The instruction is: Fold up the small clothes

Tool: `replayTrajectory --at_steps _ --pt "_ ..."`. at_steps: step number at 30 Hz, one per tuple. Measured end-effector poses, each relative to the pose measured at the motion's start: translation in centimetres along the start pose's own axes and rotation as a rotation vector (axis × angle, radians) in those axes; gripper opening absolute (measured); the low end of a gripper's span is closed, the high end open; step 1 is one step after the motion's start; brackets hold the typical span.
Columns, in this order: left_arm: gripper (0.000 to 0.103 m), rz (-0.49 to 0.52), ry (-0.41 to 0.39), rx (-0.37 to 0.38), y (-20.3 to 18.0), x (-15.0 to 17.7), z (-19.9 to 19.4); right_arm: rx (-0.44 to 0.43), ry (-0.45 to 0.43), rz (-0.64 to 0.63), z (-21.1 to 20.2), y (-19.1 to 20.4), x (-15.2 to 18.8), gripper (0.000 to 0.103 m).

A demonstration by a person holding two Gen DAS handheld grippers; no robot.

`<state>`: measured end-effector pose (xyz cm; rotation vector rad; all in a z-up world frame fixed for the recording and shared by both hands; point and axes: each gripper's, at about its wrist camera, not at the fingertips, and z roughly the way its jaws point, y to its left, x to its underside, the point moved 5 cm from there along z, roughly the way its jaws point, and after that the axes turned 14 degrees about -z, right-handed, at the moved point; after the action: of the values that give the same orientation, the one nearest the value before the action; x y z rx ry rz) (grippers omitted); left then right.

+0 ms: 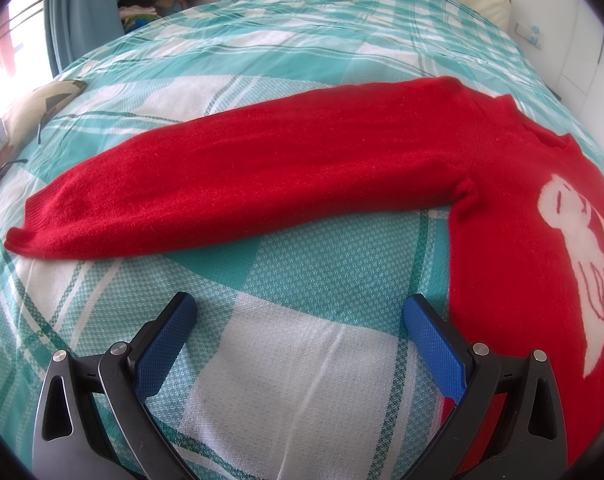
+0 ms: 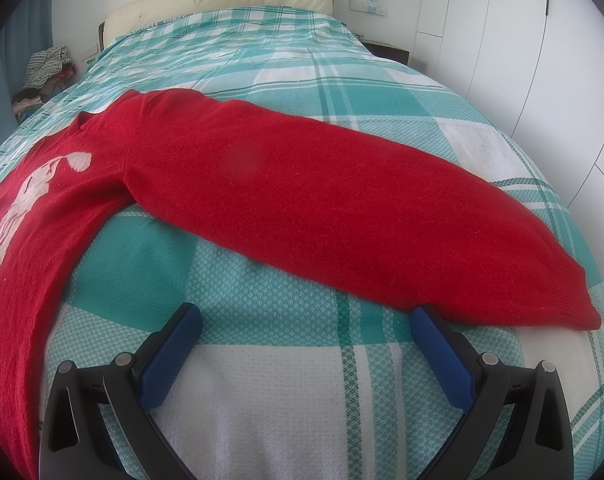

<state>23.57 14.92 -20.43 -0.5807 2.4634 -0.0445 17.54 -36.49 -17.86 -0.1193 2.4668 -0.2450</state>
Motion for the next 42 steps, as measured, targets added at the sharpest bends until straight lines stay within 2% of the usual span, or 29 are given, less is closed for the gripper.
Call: replayTrajectory --at_steps 20,24,27,29,31,33,35,37,39,41,42 --pt "0.103 0.0 -0.001 0.0 0.0 0.0 0.0 -0.001 0.012 -0.006 0.2 0.0 -0.2 0.103" --pt "0.103 0.0 0.0 0.0 0.0 0.0 0.0 -0.021 0.016 0.005 0.5 -0.3 -0.3 0.103" --pt "0.103 0.0 0.0 0.0 0.0 0.0 0.0 -0.112 0.019 0.038 -0.5 -0.9 -0.2 0.103" --pt "0.103 0.0 0.0 0.0 0.0 0.0 0.0 -0.241 -0.054 0.2 -2.7 -2.5 0.1 0.103" --pt "0.103 0.0 0.0 0.0 0.0 0.0 0.0 -0.427 -0.165 0.472 -4.9 -5.3 1.2 0.103" --pt "0.103 0.0 0.0 0.0 0.0 0.0 0.0 -0.543 -0.246 0.741 -5.9 -8.5 3.7 0.103" --pt "0.103 0.0 0.0 -0.001 0.0 0.0 0.0 -0.56 -0.291 0.955 -6.2 -11.4 6.7 0.103" --pt "0.103 0.001 0.0 0.0 0.0 -0.1 0.1 -0.568 -0.334 1.103 -6.1 -13.6 8.9 0.1" --pt "0.103 0.001 0.0 0.0 0.0 -0.1 0.1 -0.554 -0.345 1.187 -5.7 -14.9 10.0 0.093" --pt "0.103 0.0 -0.001 0.0 0.0 -0.1 0.2 -0.48 -0.346 1.232 -5.2 -16.1 10.3 0.078" --pt "0.103 0.0 -0.001 0.0 0.0 -0.1 0.1 -0.451 -0.351 1.247 -4.9 -16.7 10.4 0.075"
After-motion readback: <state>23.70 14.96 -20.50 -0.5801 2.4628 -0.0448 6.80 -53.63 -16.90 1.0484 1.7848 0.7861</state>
